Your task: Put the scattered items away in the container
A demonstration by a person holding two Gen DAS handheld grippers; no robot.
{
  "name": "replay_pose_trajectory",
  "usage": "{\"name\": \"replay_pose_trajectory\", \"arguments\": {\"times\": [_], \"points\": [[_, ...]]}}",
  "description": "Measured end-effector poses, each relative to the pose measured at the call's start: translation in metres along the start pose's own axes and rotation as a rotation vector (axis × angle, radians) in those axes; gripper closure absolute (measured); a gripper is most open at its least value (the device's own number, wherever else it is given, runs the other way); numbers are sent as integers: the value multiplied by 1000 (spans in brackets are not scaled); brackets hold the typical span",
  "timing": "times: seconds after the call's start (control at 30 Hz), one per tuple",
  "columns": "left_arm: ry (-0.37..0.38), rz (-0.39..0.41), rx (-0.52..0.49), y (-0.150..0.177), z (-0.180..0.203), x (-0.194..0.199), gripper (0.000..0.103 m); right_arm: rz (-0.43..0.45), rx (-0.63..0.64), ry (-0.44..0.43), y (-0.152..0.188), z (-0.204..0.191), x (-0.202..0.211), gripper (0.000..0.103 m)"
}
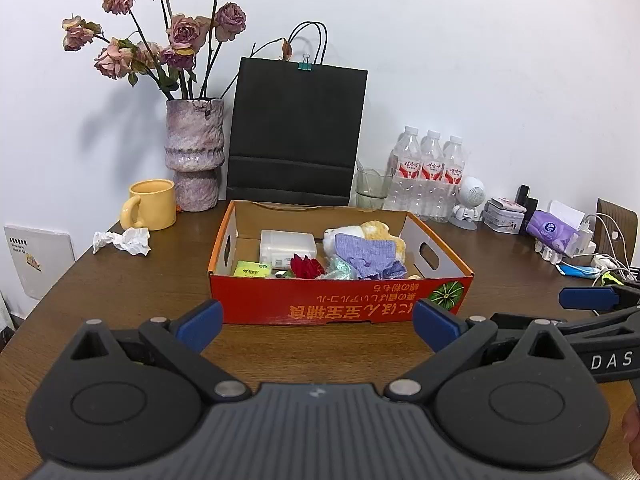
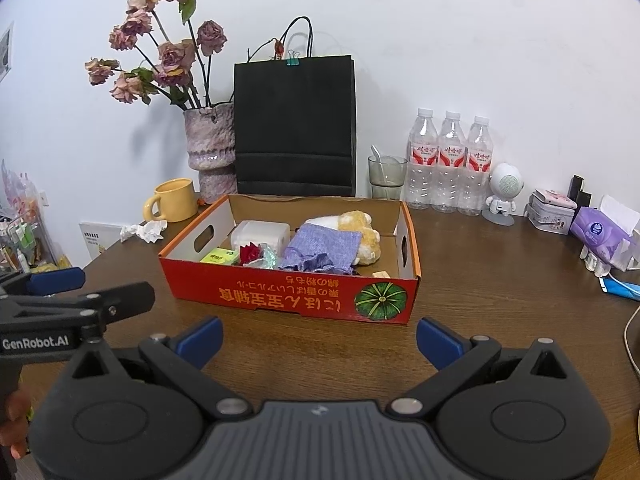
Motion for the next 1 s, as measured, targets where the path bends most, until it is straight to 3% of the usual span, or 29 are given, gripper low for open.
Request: {"name": "replay_pose_trajectory", "arguments": {"times": [1.0], "points": [[18,-5,-1,5,2,-2,0,-17,-8,7,8,5,-5,0]]}}
Point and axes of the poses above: each gripper's, at about its wrist camera, not at the fingertips, and x roughly against the way its jaws point, z to its right, y to its underside, the point moved 6 cm from there along -x, roughly the way its jaws point, and after that the axes turned 7 degrees about x, right-handed, at the moved point
